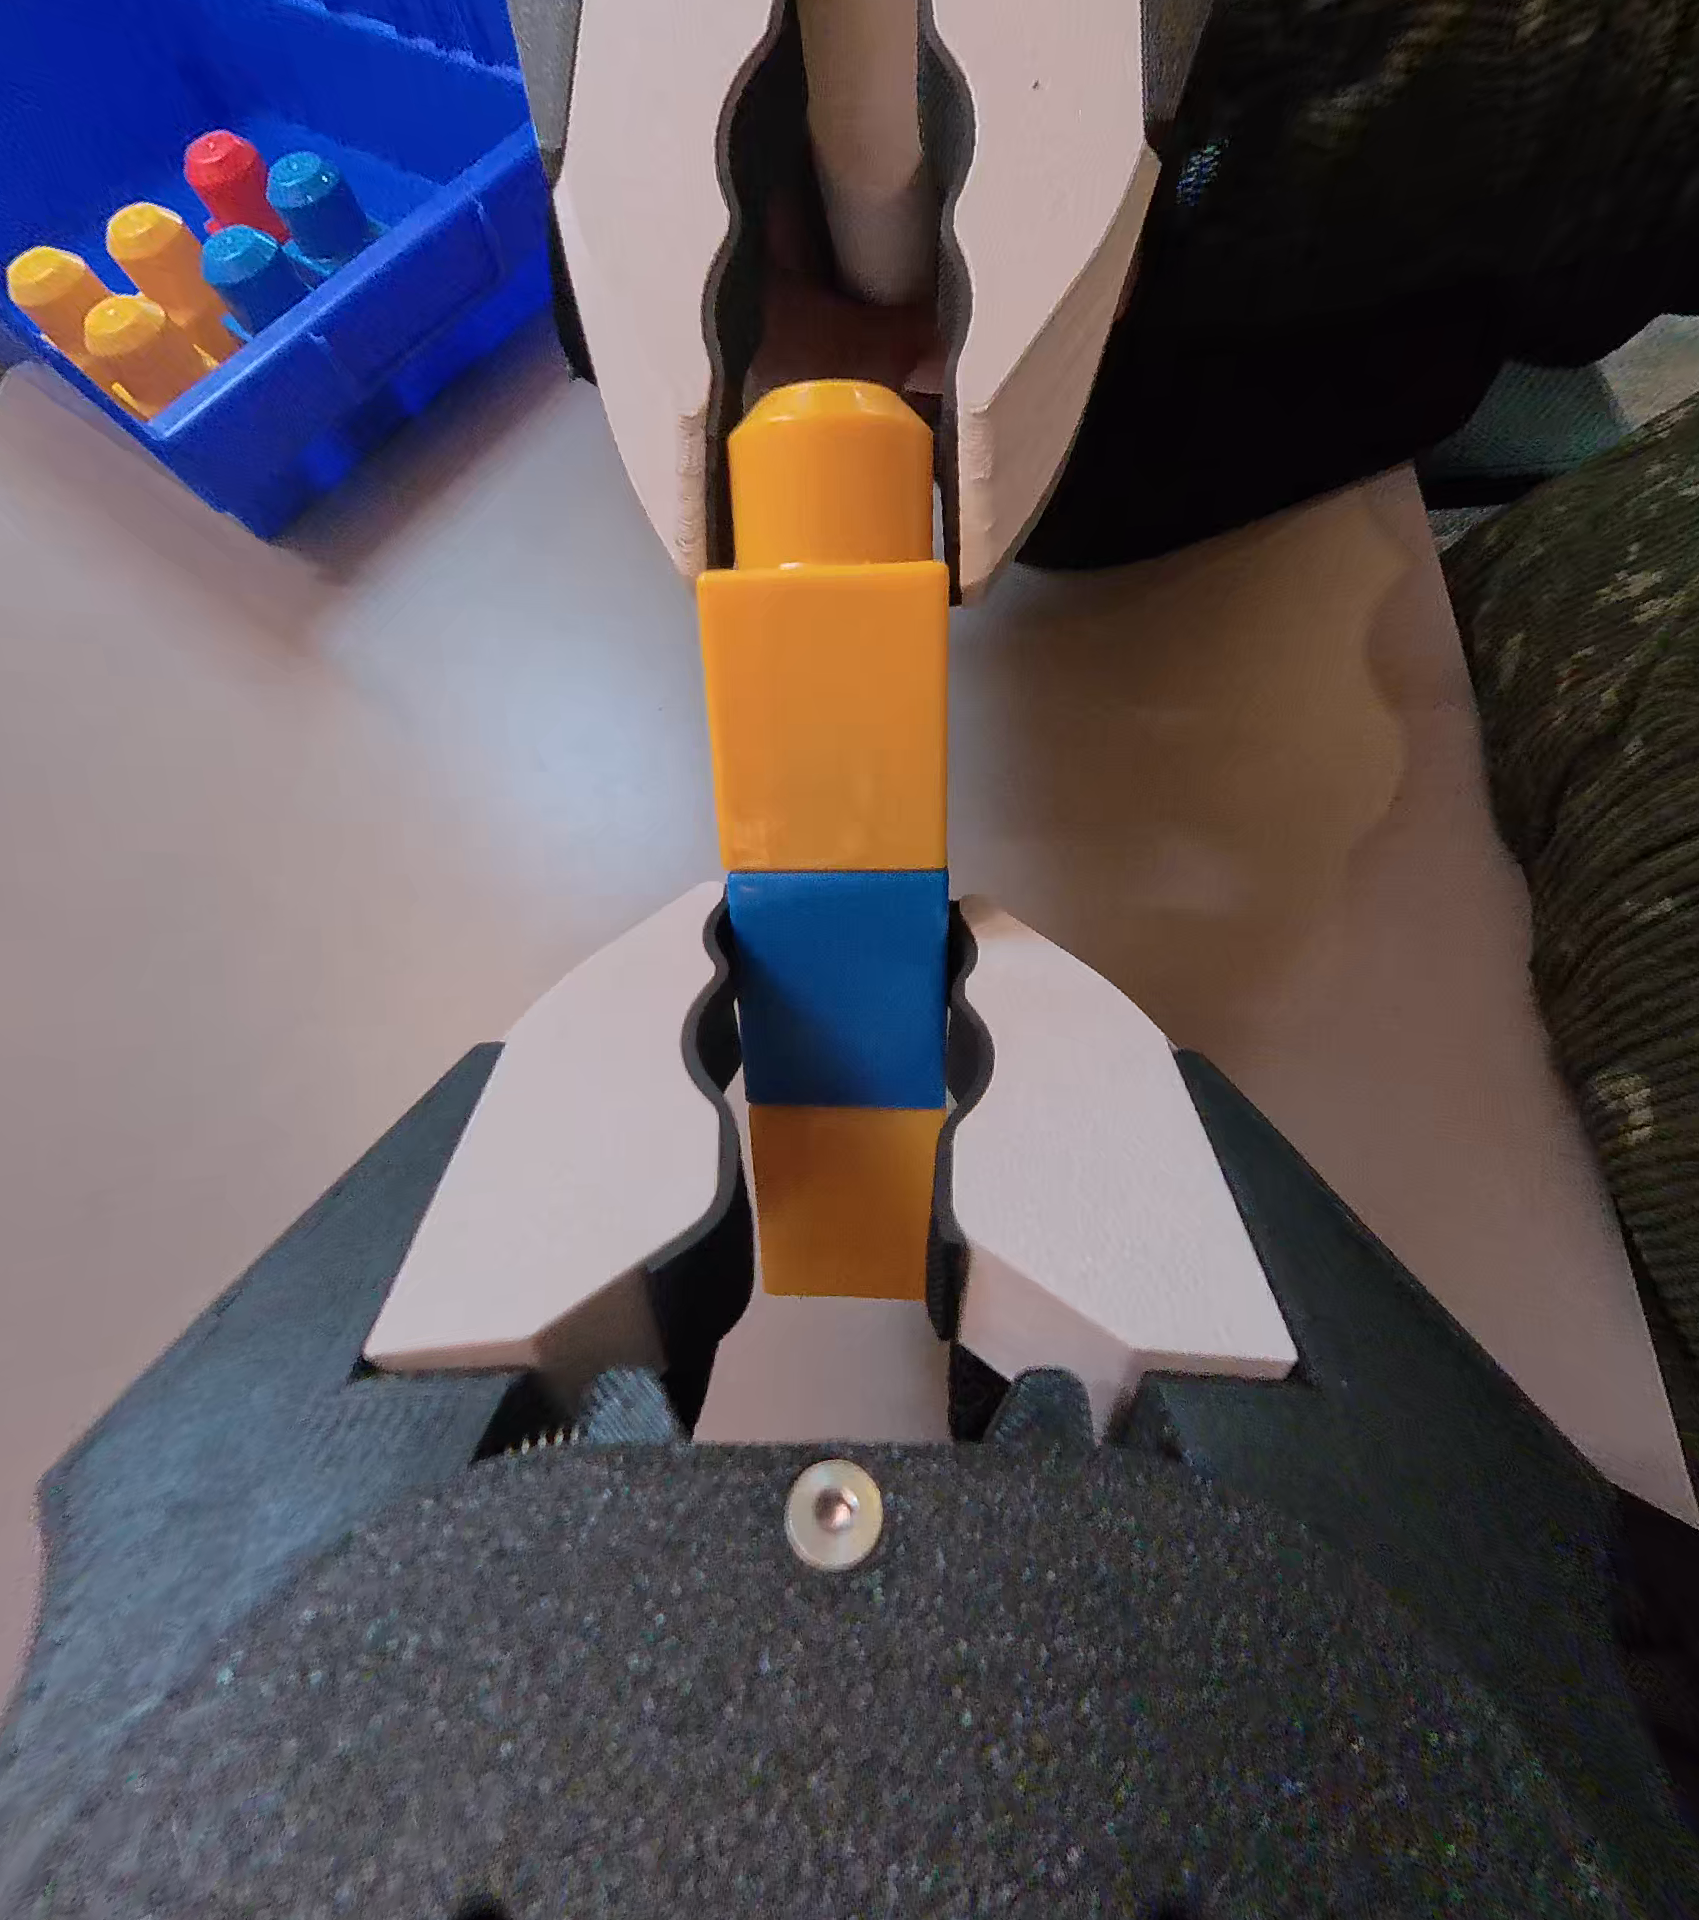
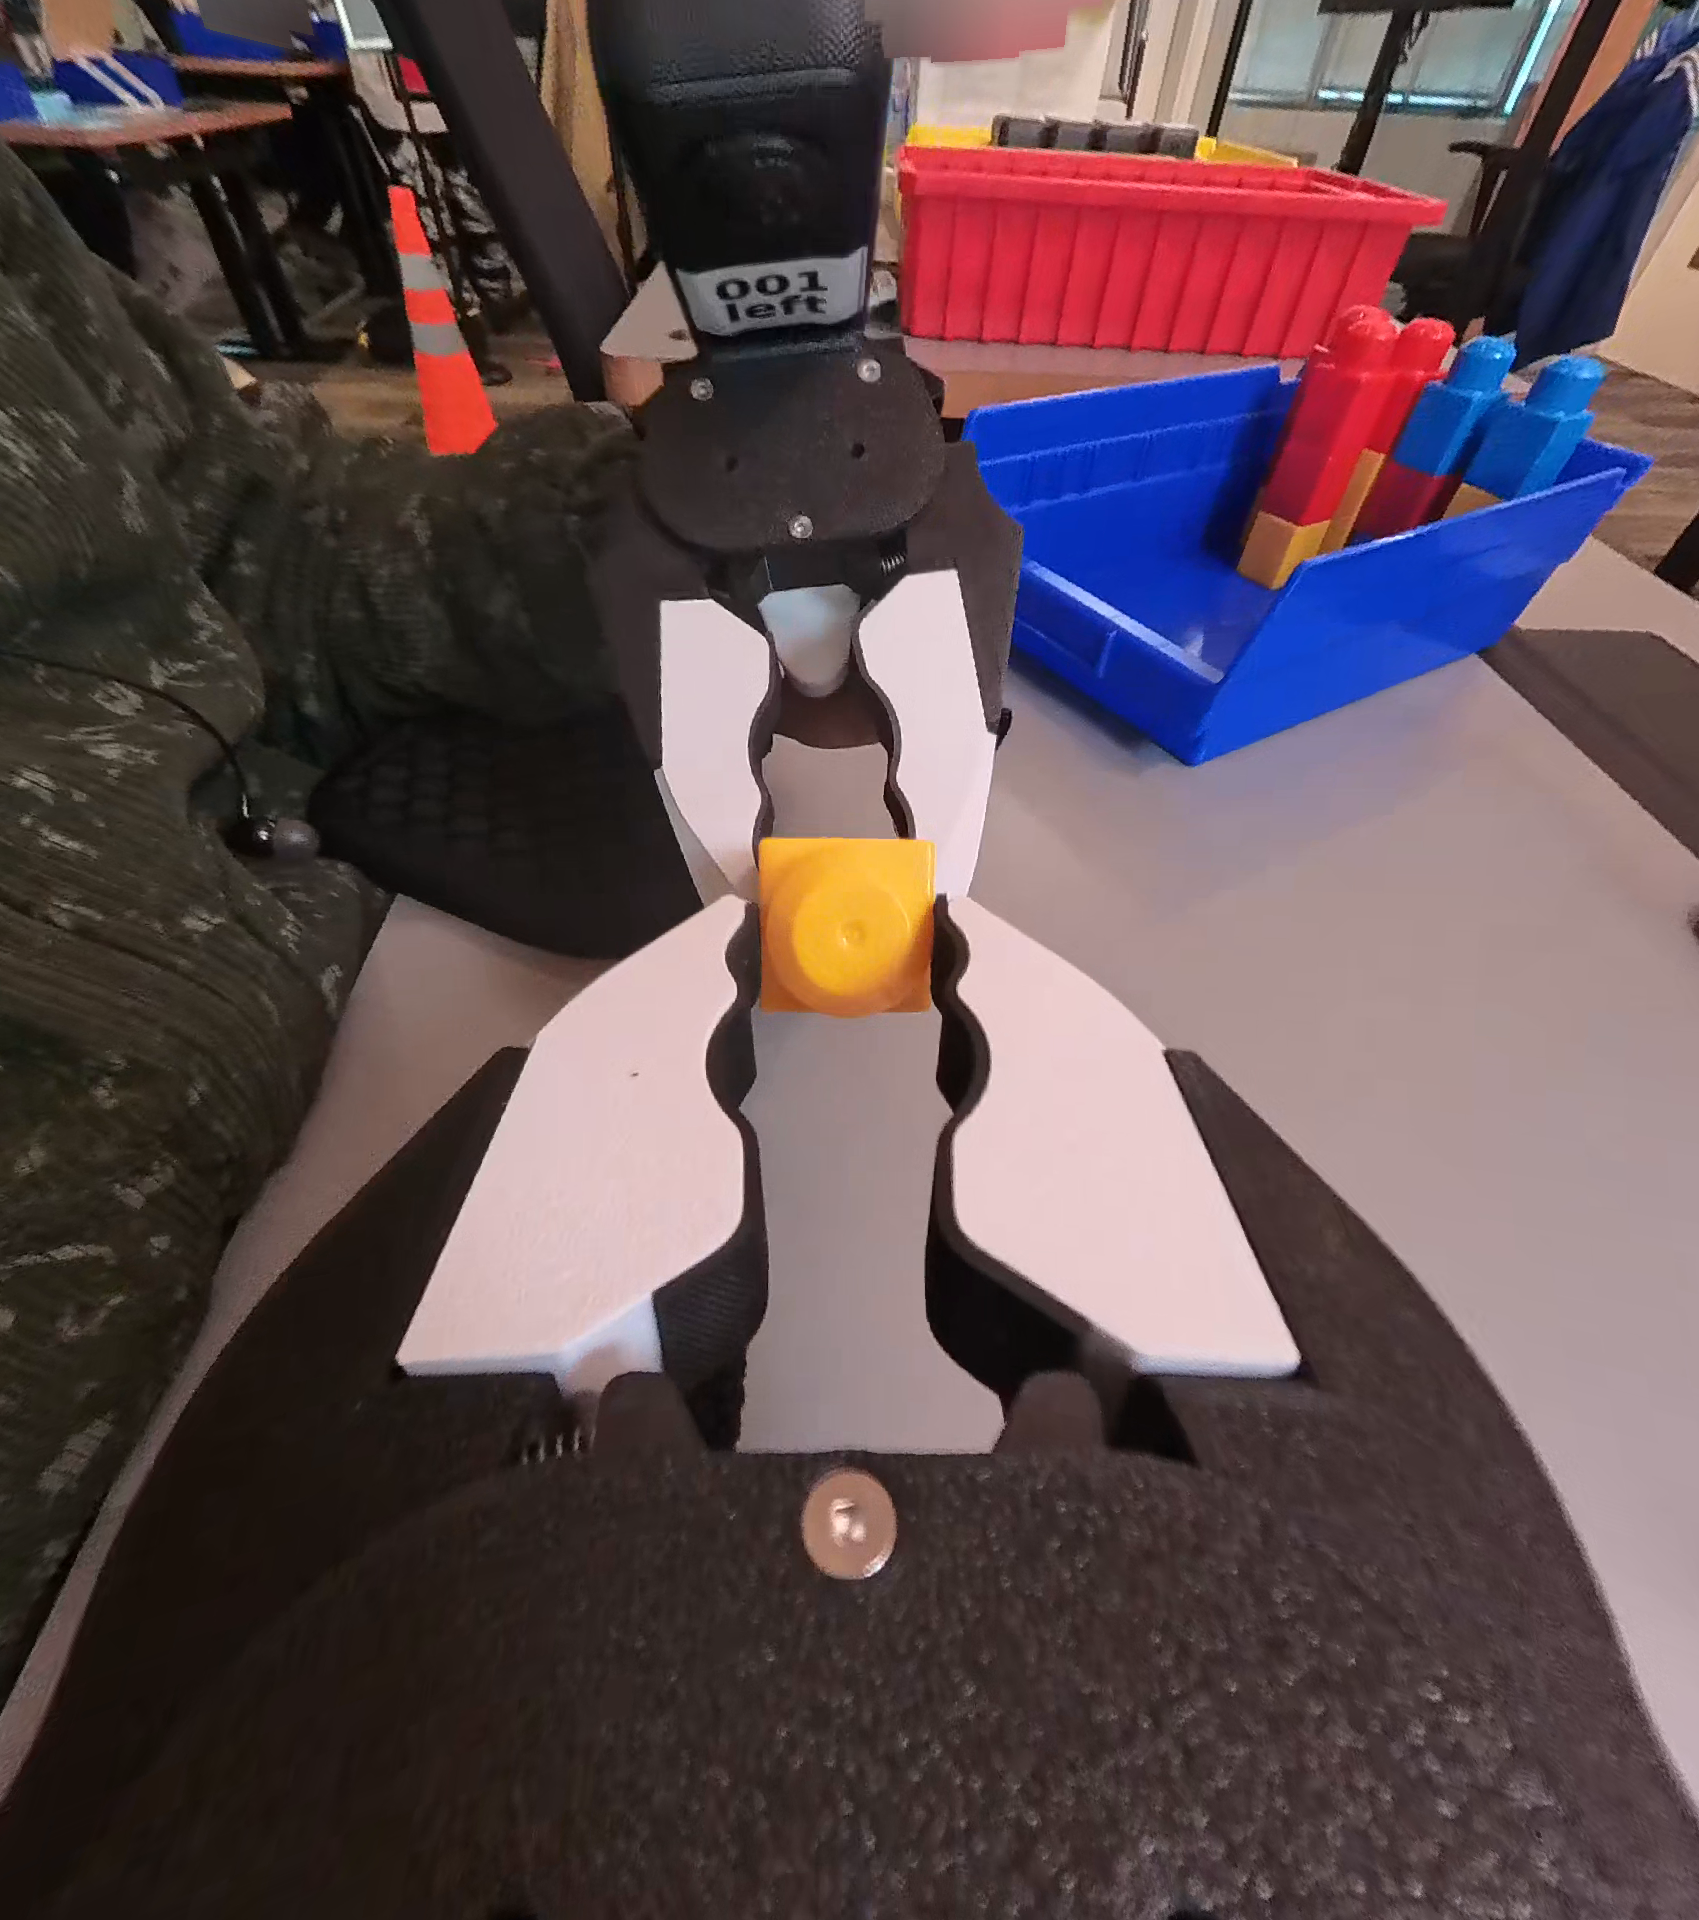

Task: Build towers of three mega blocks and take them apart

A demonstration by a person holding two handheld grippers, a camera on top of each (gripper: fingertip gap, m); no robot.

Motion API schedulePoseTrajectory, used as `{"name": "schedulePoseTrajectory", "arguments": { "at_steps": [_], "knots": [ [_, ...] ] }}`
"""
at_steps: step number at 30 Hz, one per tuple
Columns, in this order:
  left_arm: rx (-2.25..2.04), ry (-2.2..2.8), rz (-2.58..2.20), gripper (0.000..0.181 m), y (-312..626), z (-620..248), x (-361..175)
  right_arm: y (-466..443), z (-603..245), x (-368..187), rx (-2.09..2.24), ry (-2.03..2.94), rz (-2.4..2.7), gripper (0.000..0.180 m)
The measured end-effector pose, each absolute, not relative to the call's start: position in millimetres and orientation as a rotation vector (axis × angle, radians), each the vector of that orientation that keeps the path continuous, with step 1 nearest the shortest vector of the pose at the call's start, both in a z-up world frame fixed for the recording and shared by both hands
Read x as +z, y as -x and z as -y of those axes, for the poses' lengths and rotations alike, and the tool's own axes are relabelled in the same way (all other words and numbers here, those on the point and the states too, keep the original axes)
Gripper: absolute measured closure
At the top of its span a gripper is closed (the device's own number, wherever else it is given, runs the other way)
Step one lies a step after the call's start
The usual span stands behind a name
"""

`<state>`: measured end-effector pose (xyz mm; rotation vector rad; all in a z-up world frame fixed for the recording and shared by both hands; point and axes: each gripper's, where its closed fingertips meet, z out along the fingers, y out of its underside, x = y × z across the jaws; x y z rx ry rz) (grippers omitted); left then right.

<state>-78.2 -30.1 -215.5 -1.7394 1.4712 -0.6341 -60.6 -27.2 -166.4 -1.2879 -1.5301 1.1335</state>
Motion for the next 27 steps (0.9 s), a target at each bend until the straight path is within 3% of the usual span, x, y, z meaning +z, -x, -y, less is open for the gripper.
{"name": "schedulePoseTrajectory", "arguments": {
  "at_steps": [3, 6, 11, 14, 18, 27],
  "knots": [
    [-0.618, 1.759, -1.459, 0.145, 84, 26, -214, 53, 23, -155, 1.109, 1.279, 1.533, 0.148],
    [-0.614, 1.788, -1.394, 0.145, 100, 18, -217, 4, -12, -89, 1.071, 1.212, 1.336, 0.148],
    [-0.646, 1.747, -1.281, 0.145, 100, 7, -198, -99, -111, -36, 0.495, 1.424, 1.178, 0.148],
    [-0.611, 1.739, -1.282, 0.145, 99, 5, -200, -156, -183, -82, 0.183, 1.832, 1.225, 0.148],
    [-0.600, 1.729, -1.268, 0.145, 99, 4, -200, -194, -230, -156, 0.105, 2.205, 1.272, 0.148],
    [-0.609, 1.729, -1.235, 0.145, 104, 0, -199, -194, -231, -236, 0.074, 2.548, 1.391, 0.148]
  ]
}}
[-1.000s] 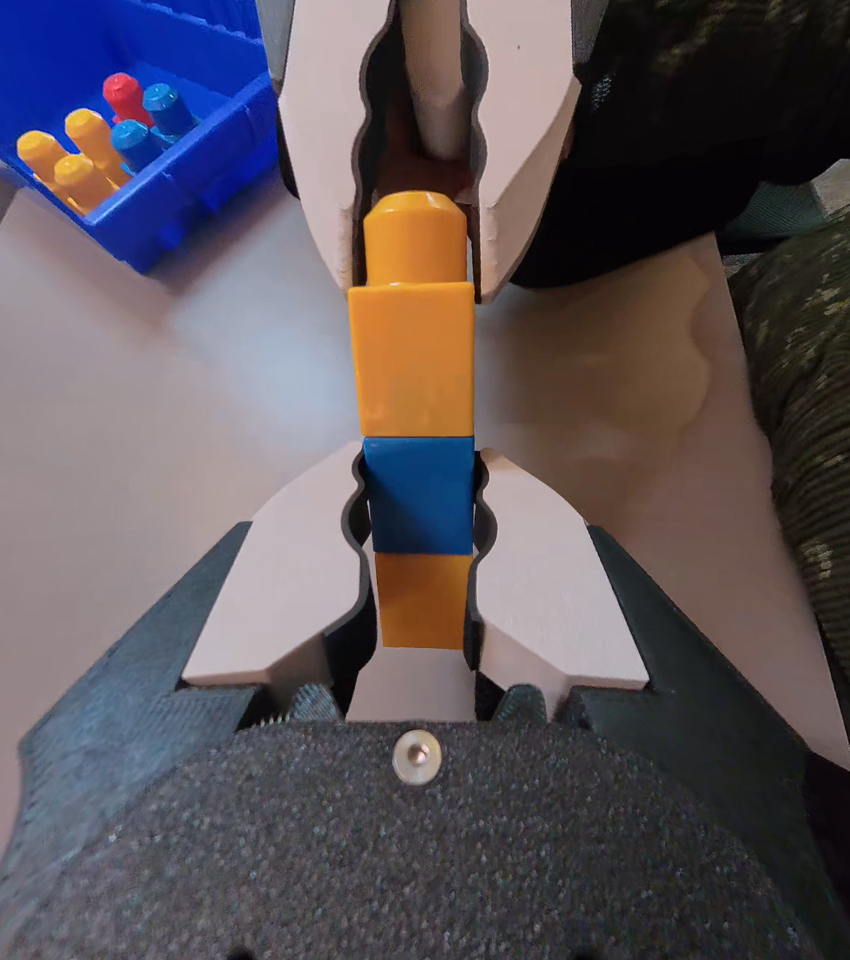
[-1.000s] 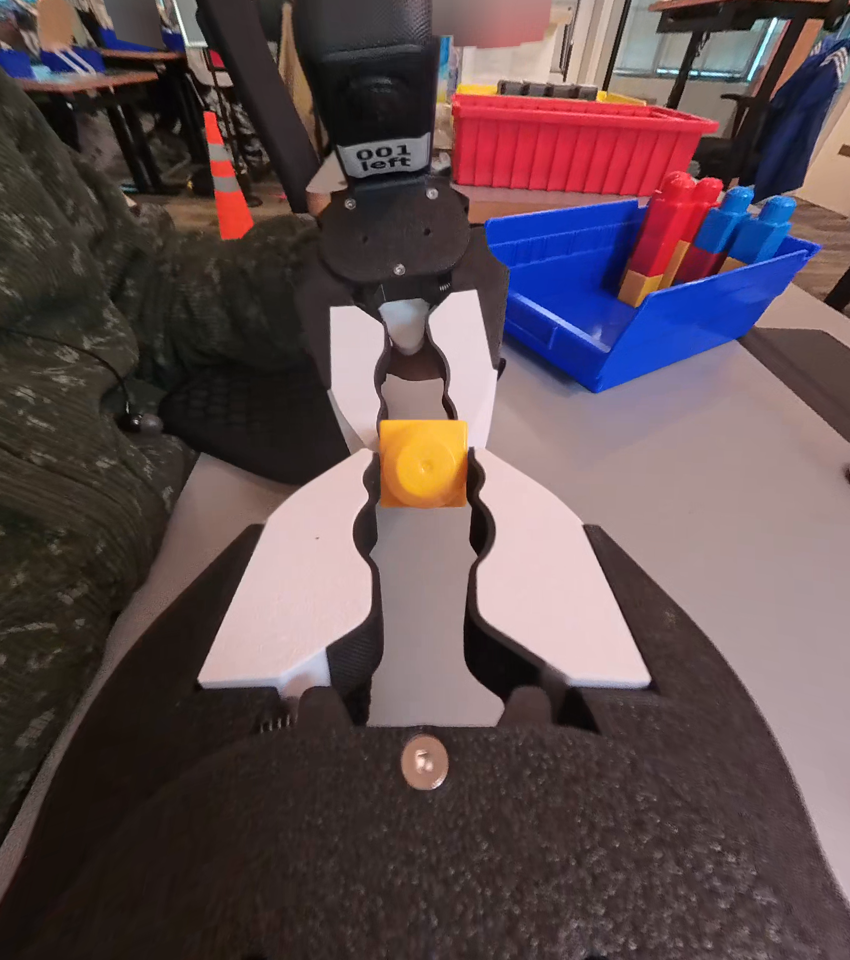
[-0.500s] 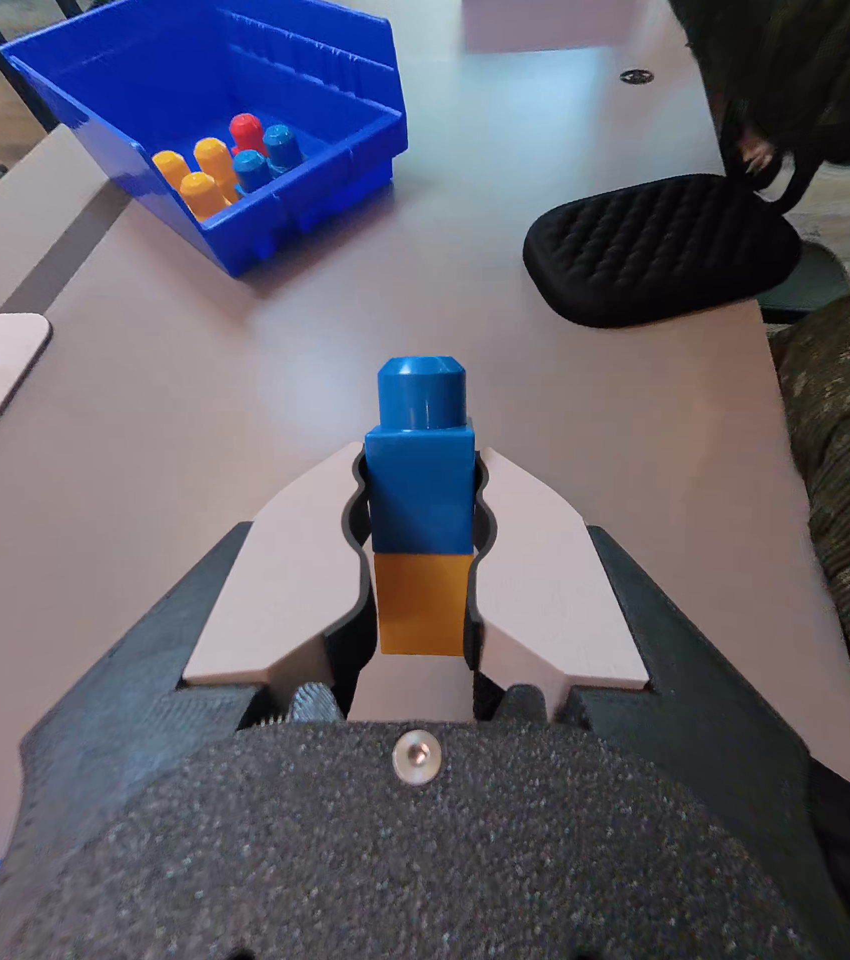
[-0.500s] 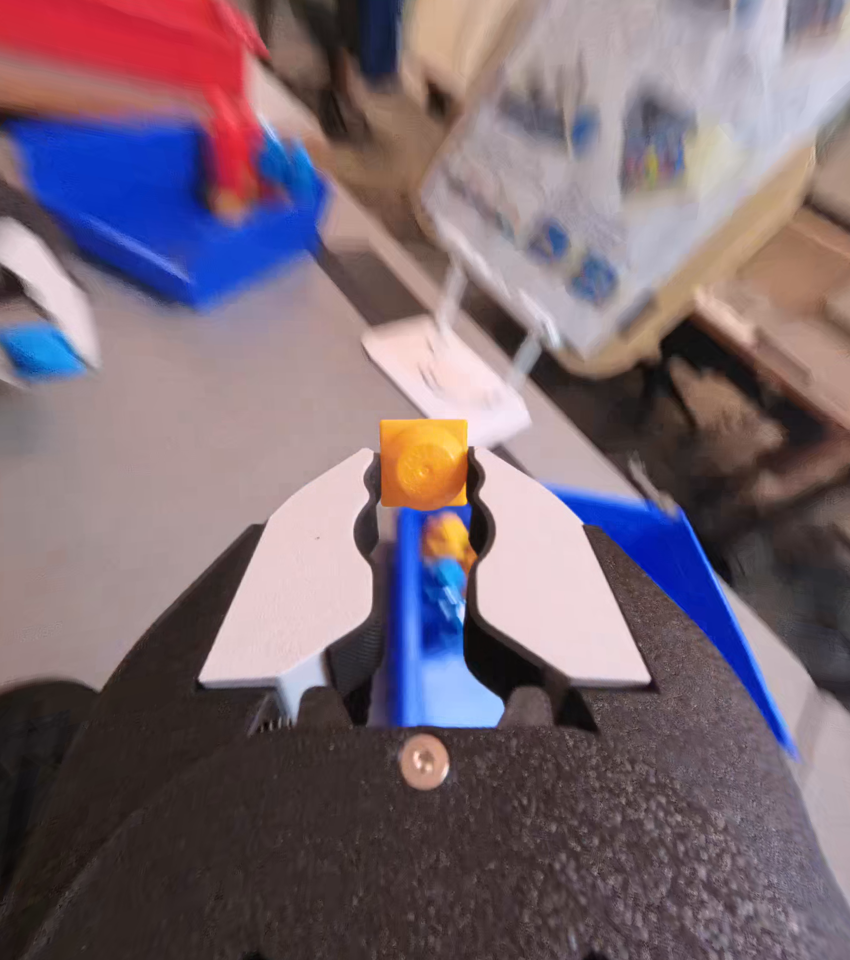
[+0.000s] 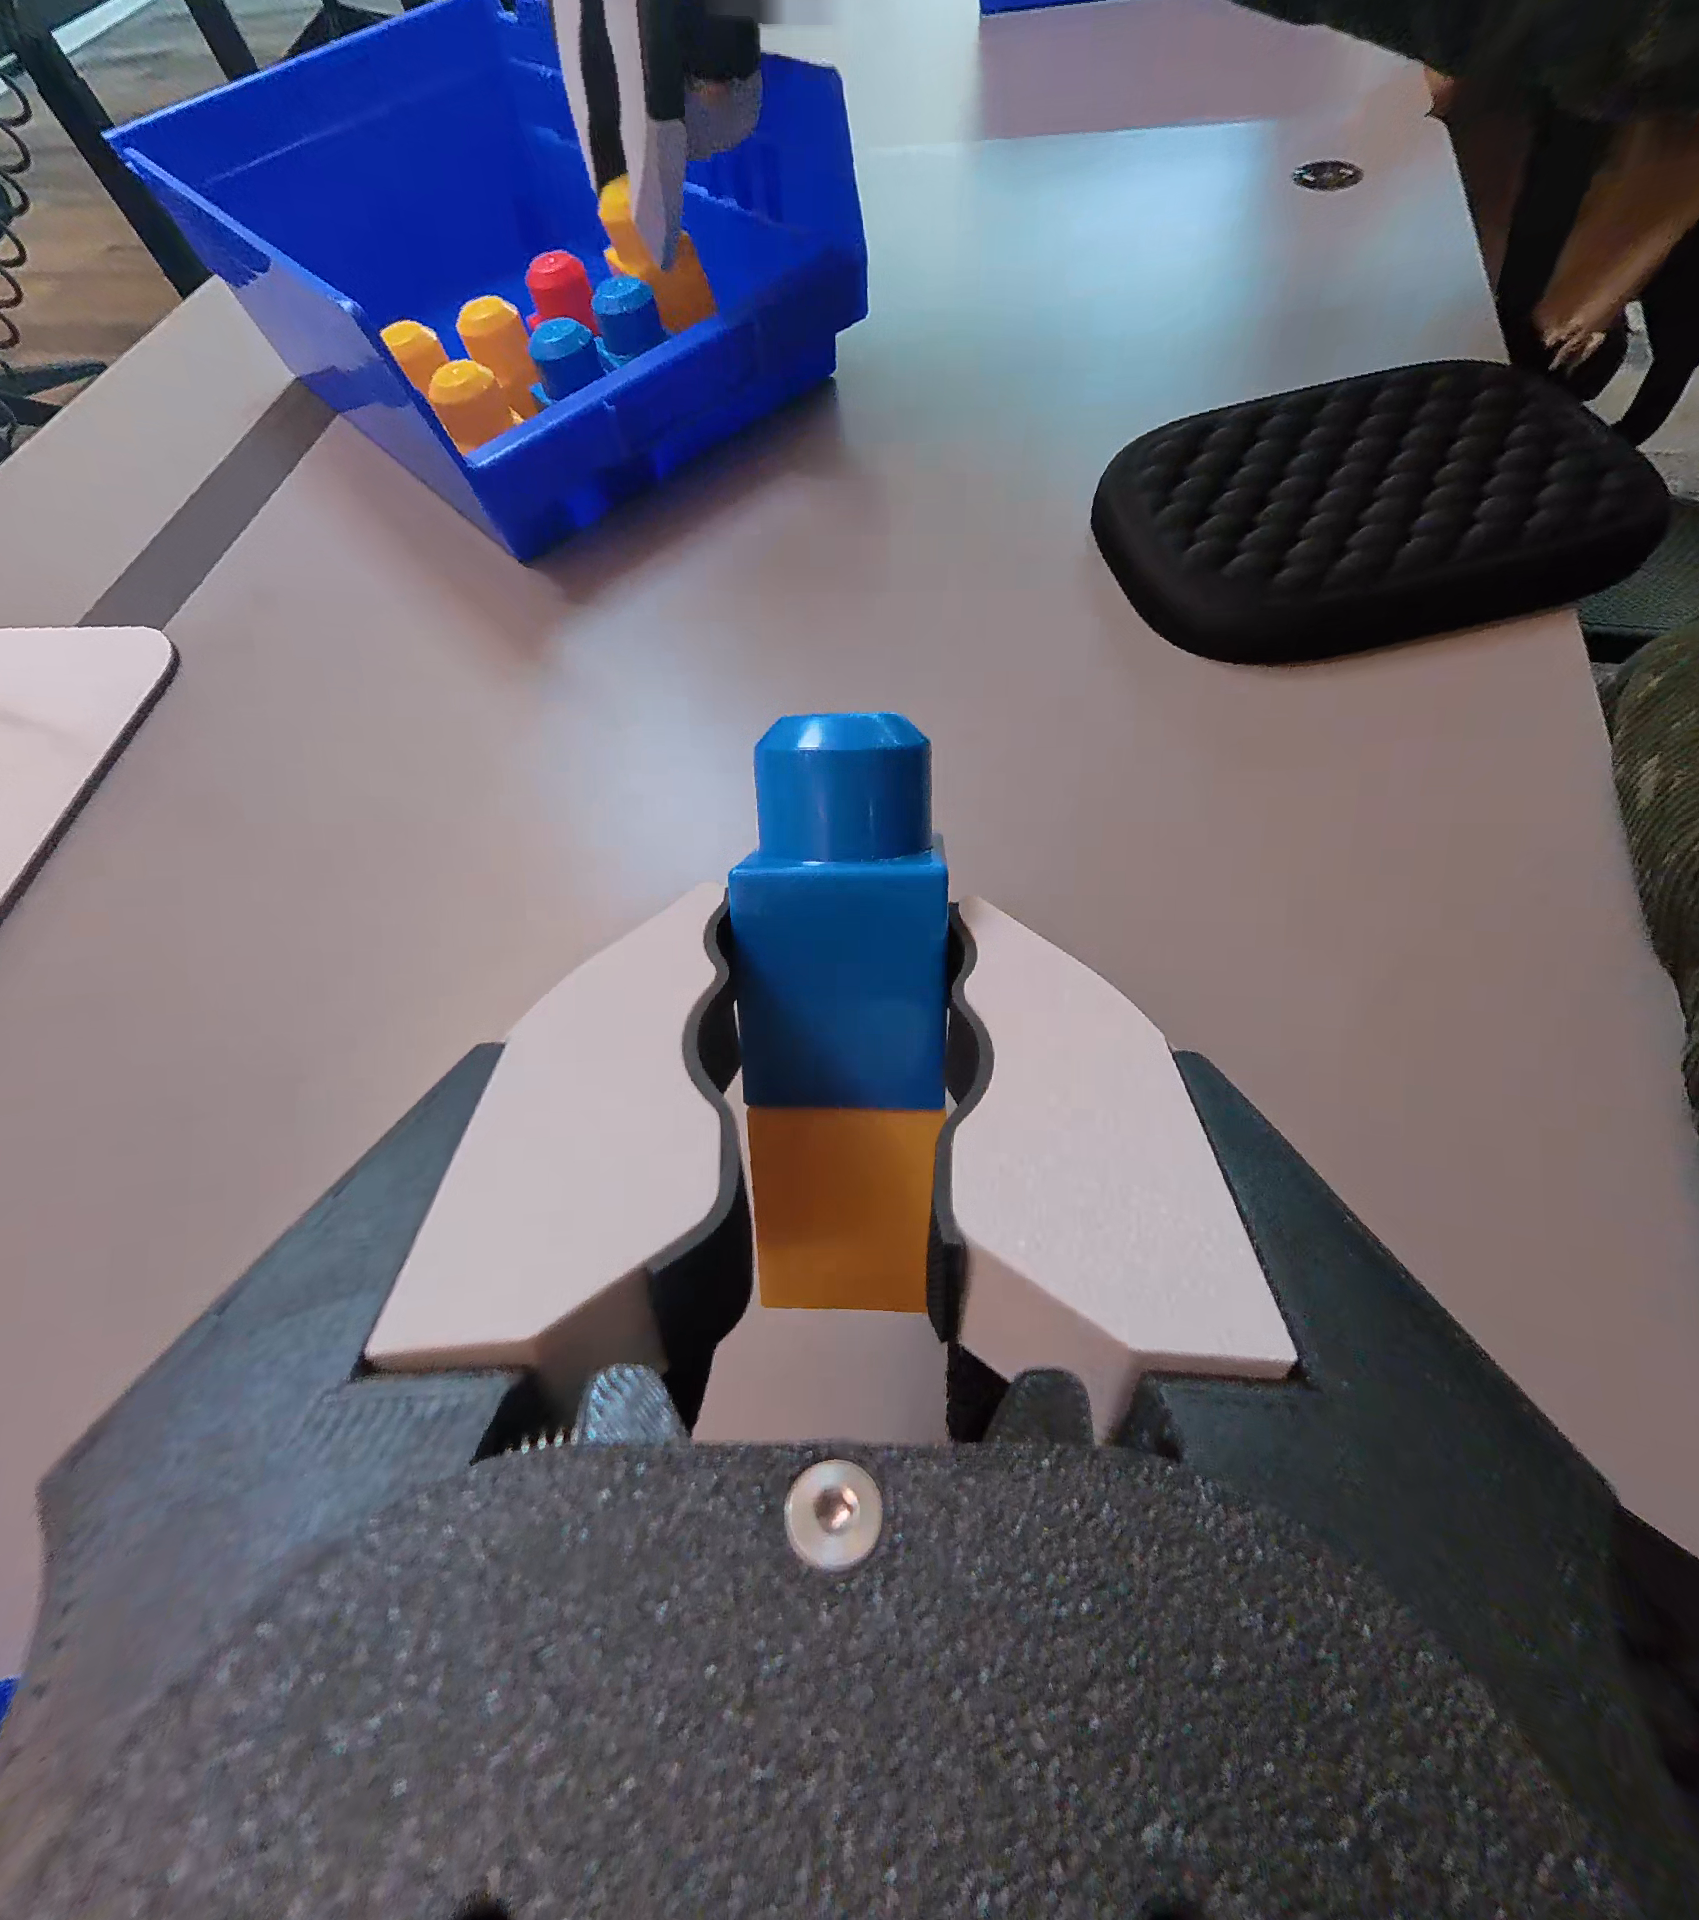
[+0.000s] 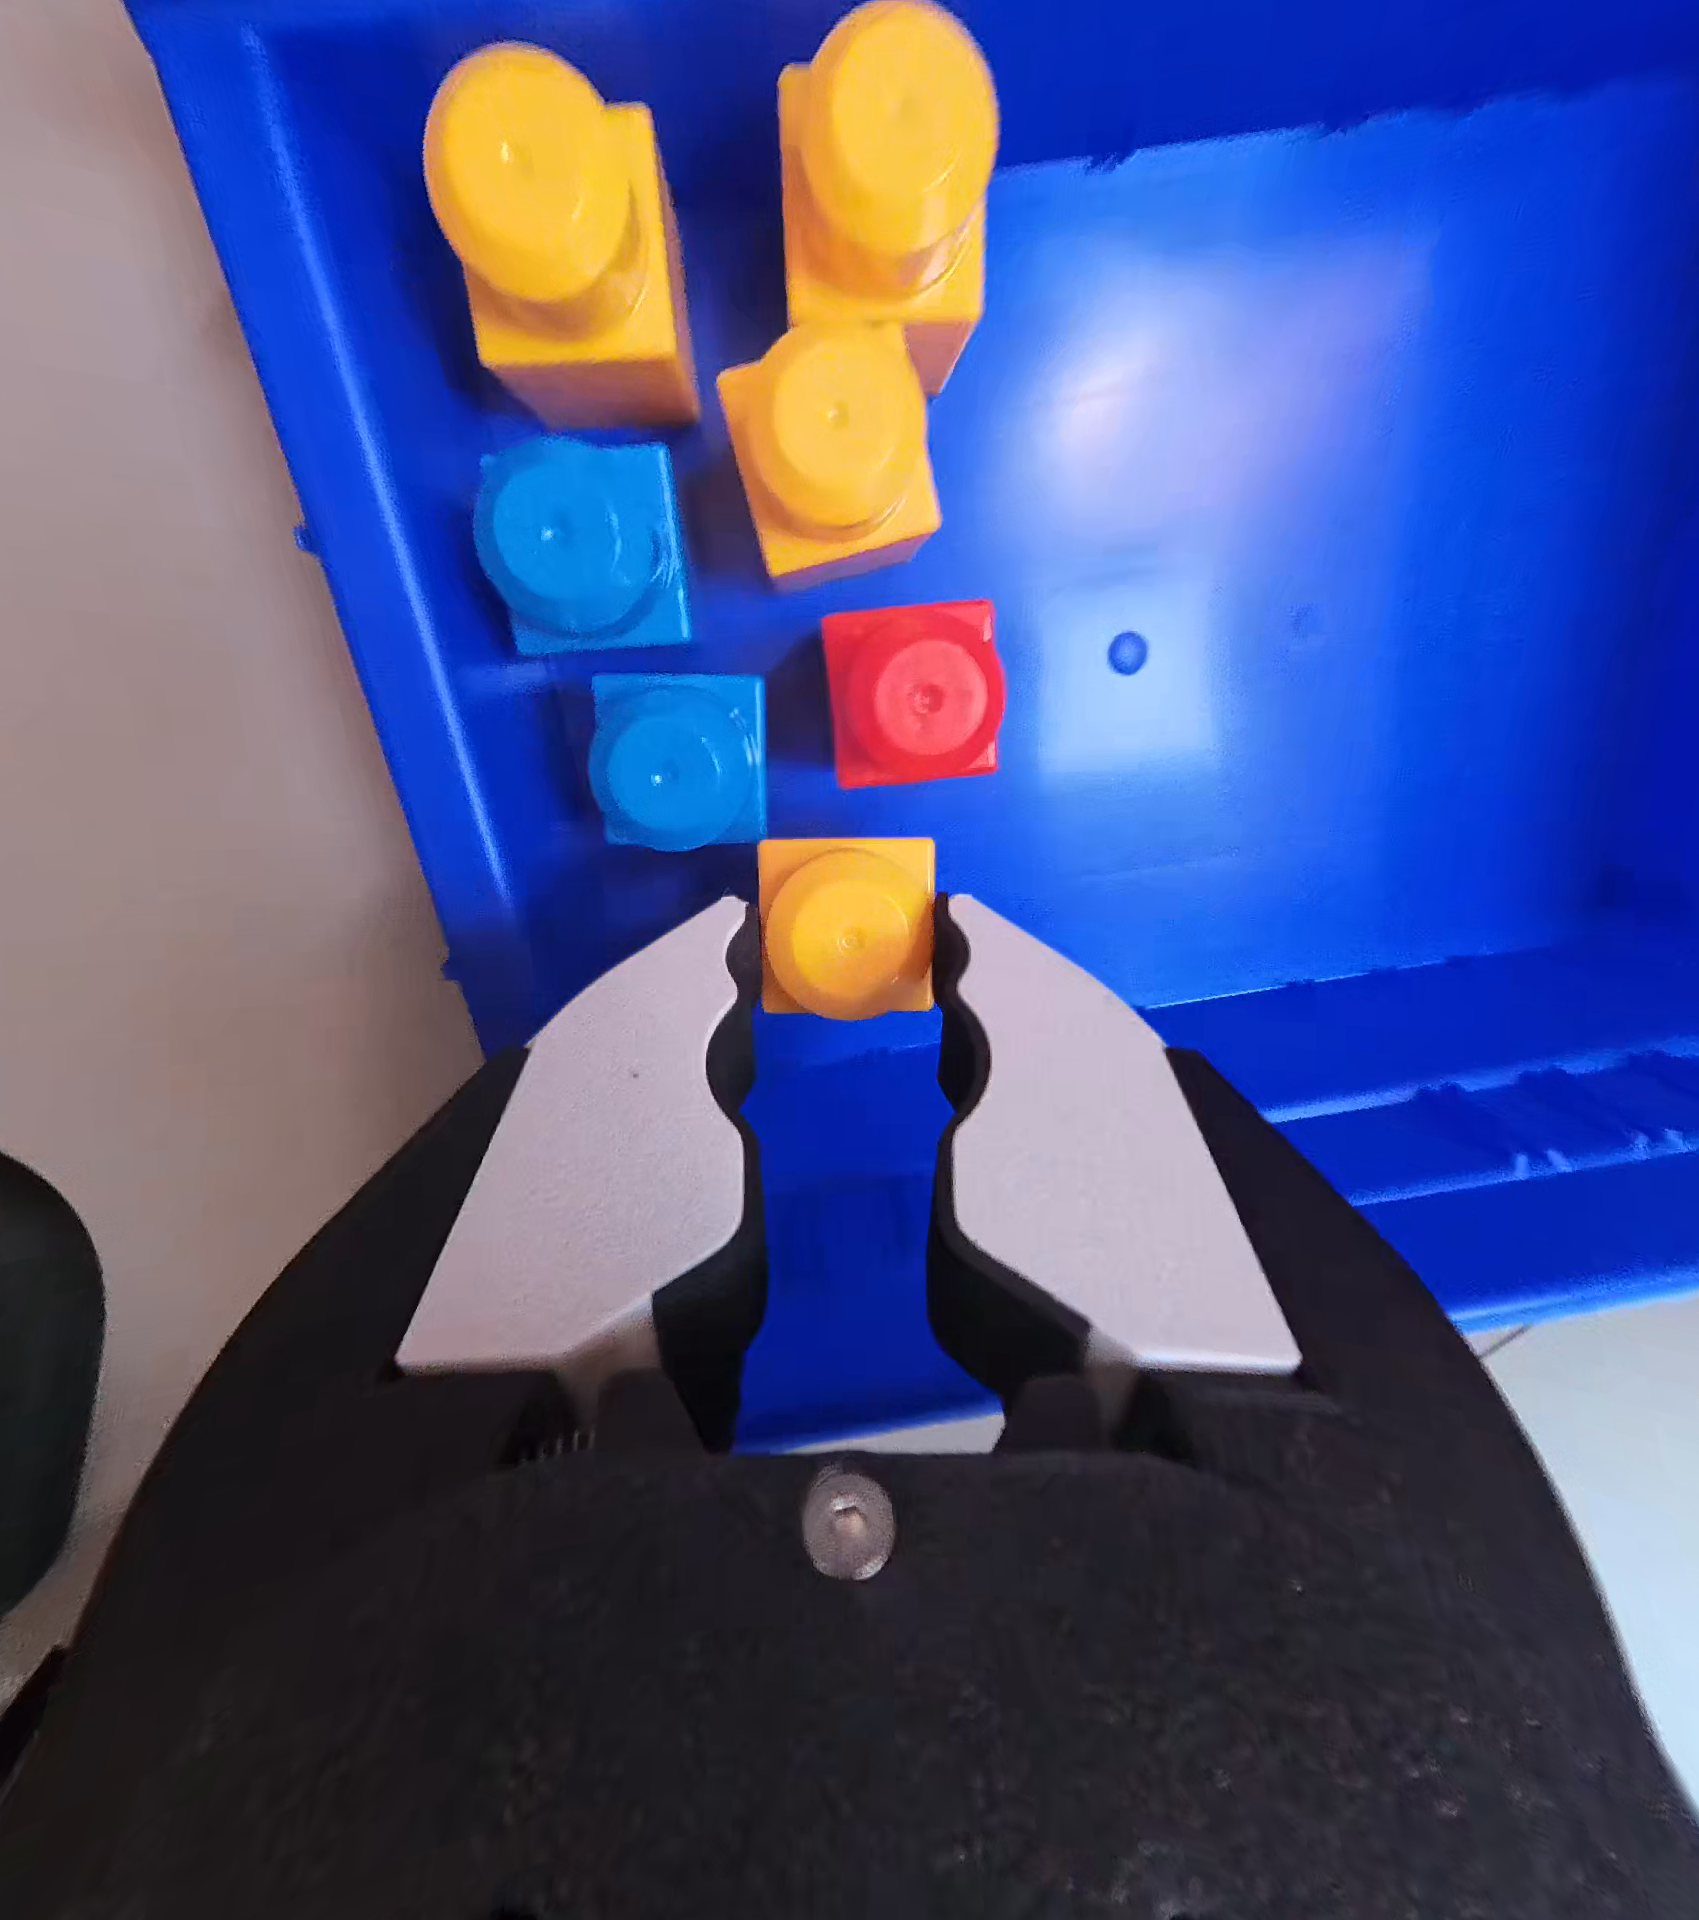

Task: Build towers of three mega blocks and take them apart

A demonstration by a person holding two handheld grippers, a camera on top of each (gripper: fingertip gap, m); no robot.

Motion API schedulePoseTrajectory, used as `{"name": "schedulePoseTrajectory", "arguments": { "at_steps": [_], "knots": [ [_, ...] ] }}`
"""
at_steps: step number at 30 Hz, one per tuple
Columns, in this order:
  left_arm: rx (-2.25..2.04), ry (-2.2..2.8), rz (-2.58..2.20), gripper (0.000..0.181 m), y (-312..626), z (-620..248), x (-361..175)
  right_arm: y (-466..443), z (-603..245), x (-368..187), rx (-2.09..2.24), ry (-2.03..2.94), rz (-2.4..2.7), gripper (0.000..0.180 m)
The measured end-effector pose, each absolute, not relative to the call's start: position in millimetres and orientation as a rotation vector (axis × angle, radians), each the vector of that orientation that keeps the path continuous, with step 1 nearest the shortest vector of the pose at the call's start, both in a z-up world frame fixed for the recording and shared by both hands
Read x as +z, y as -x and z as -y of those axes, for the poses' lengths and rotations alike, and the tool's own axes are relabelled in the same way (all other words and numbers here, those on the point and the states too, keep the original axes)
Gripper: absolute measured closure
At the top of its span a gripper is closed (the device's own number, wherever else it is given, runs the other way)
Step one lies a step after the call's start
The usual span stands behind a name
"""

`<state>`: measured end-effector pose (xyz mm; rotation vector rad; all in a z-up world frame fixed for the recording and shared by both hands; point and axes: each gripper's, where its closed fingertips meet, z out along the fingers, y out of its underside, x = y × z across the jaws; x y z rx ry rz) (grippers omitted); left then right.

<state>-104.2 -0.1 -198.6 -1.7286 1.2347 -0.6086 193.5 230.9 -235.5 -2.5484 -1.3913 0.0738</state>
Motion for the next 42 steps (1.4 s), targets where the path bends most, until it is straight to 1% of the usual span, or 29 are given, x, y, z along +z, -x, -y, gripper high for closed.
{"name": "schedulePoseTrajectory", "arguments": {
  "at_steps": [8, 14, 16, 20, 22, 24, 26, 28, 32, 37, 39, 40, 42],
  "knots": [
    [-0.606, 1.722, -1.235, 0.145, 102, 0, -199, -185, -202, -251, 0.108, 2.597, 1.457, 0.148],
    [-0.615, 1.713, -1.208, 0.145, 101, -2, -196, -185, -200, -253, 0.098, 2.583, 1.468, 0.147],
    [-0.615, 1.710, -1.202, 0.145, 101, -3, -196, -186, -200, -251, 0.108, 2.575, 1.467, 0.144],
    [-0.623, 1.696, -1.188, 0.145, 98, -4, -195, -183, -200, -235, 0.132, 2.520, 1.460, 0.129],
    [-0.624, 1.686, -1.186, 0.145, 97, -4, -194, -164, -196, -212, 0.163, 2.396, 1.462, 0.129],
    [-0.631, 1.678, -1.189, 0.145, 94, -3, -195, -122, -176, -182, 0.265, 2.174, 1.537, 0.131],
    [-0.643, 1.670, -1.195, 0.145, 91, -2, -195, -69, -134, -157, 0.424, 1.935, 1.657, 0.131],
    [-0.651, 1.665, -1.207, 0.145, 87, 1, -196, -21, -85, -143, 0.539, 1.716, 1.786, 0.131],
    [-0.653, 1.642, -1.246, 0.145, 79, 9, -198, 44, -13, -151, 0.618, 1.487, 1.960, 0.130],
    [-0.662, 1.626, -1.274, 0.145, 75, 14, -199, 78, 9, -174, 0.667, 1.447, 2.043, 0.134],
    [-0.652, 1.628, -1.268, 0.145, 77, 12, -198, 83, 11, -179, 0.704, 1.449, 2.051, 0.141],
    [-0.643, 1.631, -1.265, 0.145, 78, 11, -199, 84, 14, -180, 0.740, 1.449, 2.059, 0.150],
    [-0.655, 1.624, -1.258, 0.145, 78, 11, -197, 86, 14, -179, 0.743, 1.445, 2.051, 0.151]
  ]
}}
